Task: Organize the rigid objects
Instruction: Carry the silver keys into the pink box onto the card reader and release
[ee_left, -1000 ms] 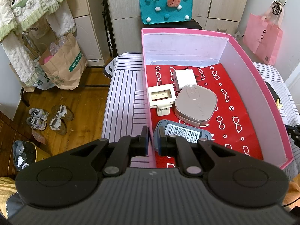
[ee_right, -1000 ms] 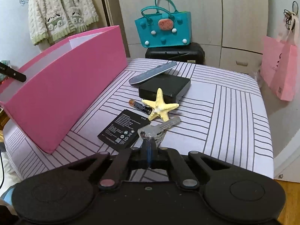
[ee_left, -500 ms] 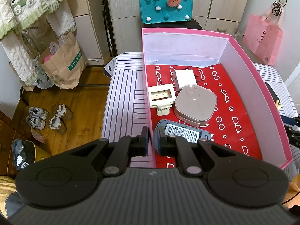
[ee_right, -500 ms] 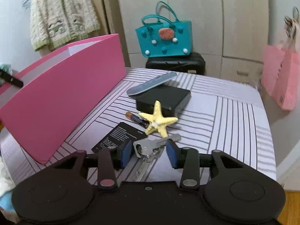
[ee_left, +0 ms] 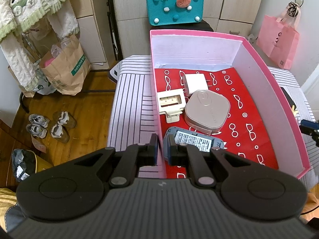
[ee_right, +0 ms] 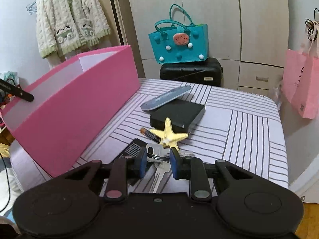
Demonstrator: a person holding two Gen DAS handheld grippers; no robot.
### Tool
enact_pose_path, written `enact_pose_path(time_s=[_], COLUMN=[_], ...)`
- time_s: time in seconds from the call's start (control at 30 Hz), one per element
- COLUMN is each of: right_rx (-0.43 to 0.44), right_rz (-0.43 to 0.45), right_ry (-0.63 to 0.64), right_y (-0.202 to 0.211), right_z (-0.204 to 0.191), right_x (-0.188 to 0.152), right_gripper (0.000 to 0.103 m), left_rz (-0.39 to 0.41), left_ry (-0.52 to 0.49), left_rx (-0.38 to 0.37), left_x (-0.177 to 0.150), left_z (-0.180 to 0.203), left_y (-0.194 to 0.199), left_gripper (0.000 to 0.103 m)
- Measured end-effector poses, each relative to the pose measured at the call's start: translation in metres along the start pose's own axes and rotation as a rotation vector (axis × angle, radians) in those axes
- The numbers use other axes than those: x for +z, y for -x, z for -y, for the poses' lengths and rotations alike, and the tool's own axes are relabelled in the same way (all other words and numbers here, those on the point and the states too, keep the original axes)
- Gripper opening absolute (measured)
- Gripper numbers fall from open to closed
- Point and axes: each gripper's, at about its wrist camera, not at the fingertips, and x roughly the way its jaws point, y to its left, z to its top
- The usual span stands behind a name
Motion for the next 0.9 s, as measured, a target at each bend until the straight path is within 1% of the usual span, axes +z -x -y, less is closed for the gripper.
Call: enact_pose_path(time_s=[0.17, 0.3, 0.47, 0.57, 0.77, 0.9], right_rx=[0.019, 0.027, 0.056, 0.101, 0.23, 0.312], right_rz=[0.007, 0.023, 0.056, 0.078, 0.086, 0.075], right_ry=[0.032, 0.075, 0.116, 0.152, 0.218, 0.254], right_y=[0.017, 0.031, 0.045, 0.051, 0.049, 0.038], right_z=[-0.006, -0.015, -0.031, -0.048, -0.087, -0.111], right_x=[0.023, 0.048, 0.08, 0.101, 0.136, 0.148], right_gripper=[0.028, 0.028, 0.028, 0.028, 0.028, 0.028], left_rz=[-0.014, -0.045, -0.055, -0.042, -0.088, -0.105], left_ry=[-0.016, -0.036, -0.088, -0.156, -0.21, -0.247], left_rx=[-0.006, -0.018, -0.009, 0.009, 0.02, 0.038], left_x=[0.002, 0.004, 0.003, 0.0, 0.007, 0.008], left_z=[-0.001, -0.002, 0.003, 0.008, 0.013, 0.018], left_y=[0.0, 0.001, 0.004, 0.006, 0.006, 0.005], left_gripper=[0.008, 0.007, 0.006, 0.006, 0.007, 0.007])
